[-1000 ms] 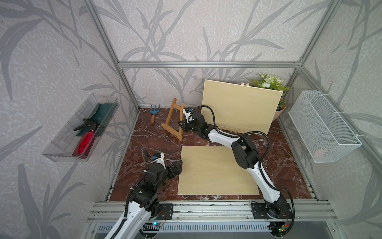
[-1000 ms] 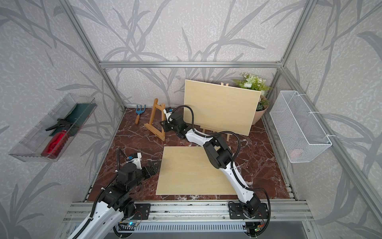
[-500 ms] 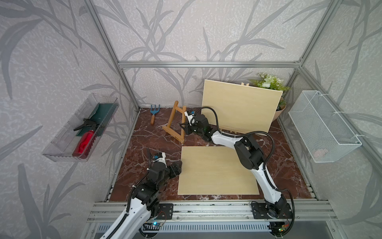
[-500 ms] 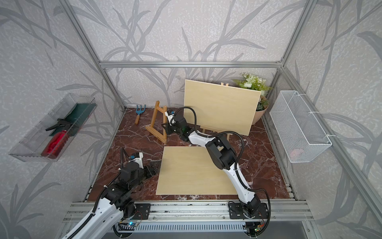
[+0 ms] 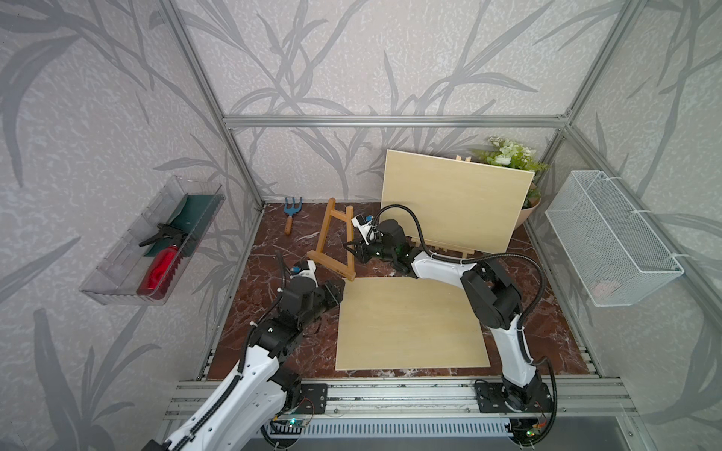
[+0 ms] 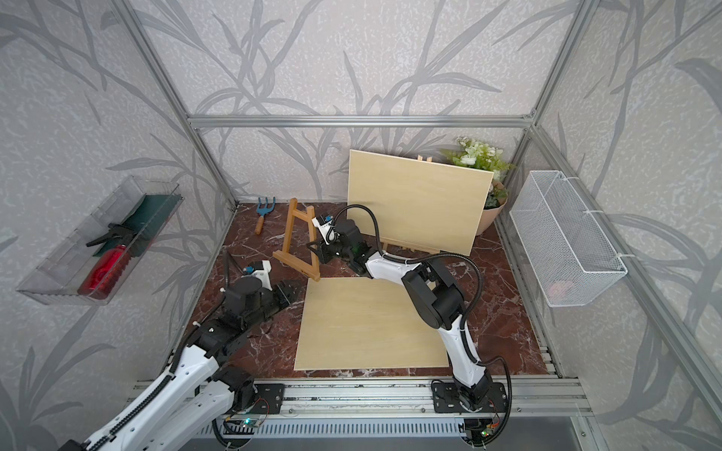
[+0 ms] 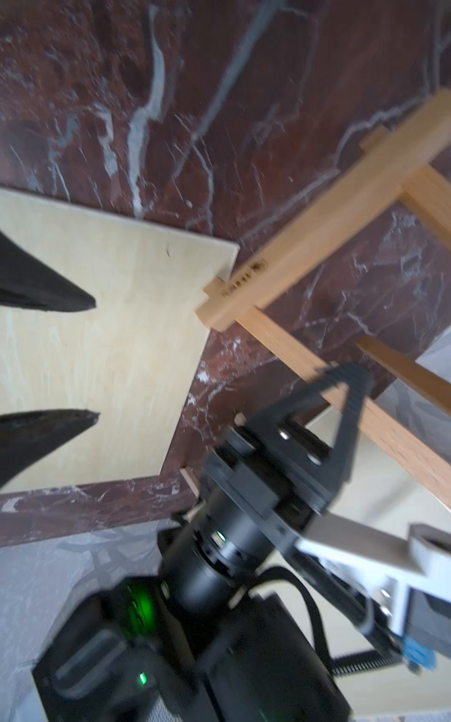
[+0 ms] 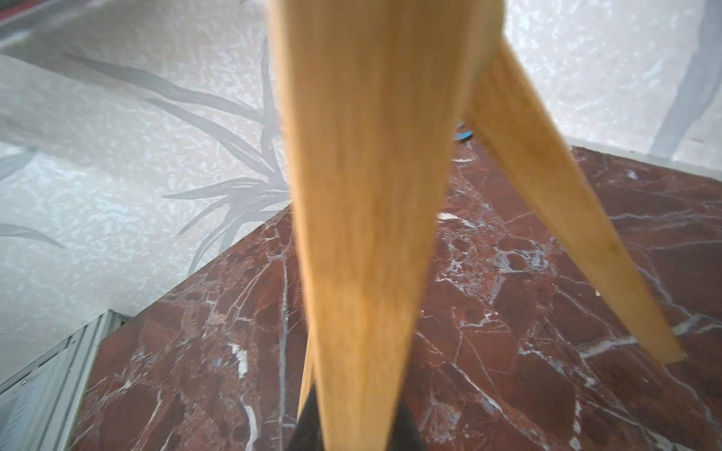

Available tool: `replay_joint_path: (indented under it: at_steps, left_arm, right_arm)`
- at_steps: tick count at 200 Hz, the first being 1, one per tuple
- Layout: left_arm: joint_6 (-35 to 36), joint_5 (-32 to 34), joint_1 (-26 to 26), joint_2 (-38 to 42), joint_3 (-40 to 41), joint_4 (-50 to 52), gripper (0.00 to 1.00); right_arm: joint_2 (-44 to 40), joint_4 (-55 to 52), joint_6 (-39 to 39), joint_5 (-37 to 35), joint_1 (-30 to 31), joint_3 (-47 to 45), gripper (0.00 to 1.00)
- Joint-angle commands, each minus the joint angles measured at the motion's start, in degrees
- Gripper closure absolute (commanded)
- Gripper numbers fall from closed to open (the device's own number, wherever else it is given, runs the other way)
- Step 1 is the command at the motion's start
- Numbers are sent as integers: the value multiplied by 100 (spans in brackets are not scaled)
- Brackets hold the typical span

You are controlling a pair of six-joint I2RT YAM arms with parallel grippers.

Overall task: Disassemble the easel
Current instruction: Pick up the easel at the center of the board, then fold up the easel.

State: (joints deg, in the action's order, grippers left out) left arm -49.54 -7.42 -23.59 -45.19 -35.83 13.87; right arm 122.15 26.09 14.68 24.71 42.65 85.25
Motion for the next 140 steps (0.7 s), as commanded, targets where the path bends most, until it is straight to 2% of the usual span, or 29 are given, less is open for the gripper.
replay_joint_path:
  at_steps: [1, 28, 38, 59, 71, 97, 129, 140]
  left_arm:
    - [258, -202, -39, -632, -1511, 632, 75]
    - [756, 88, -29, -1355, -3344, 1556, 95]
    - [917, 242, -22, -1627, -3971, 1863, 99]
    - [1353, 439, 70, -2371, -5250, 2505, 100]
    - [1528, 326, 277, -2896, -5964, 2833, 100]
    - [1489, -673, 895, -4037, -7288, 3430, 100]
    - [2060, -186, 1017, -5291, -8950, 4559, 100]
    - [2305, -217, 1048, -5742, -9508, 4913, 100]
  right_arm:
    - [-633, 1163, -143, 518, -2, -227, 100]
    - [-838, 1249, -178, 570, -2, -511, 100]
    - [-913, 1240, -264, 526, -9, -617, 100]
    - [-1129, 1180, -552, 510, -65, -848, 100]
    - [-1296, 1115, -817, 503, -98, -1015, 100]
    - [-1541, 811, -1361, 754, -134, -1221, 100]
    - [-1696, 399, -1987, 1117, -130, -1333, 100]
    - [-1737, 300, -2179, 1314, -134, -1374, 100]
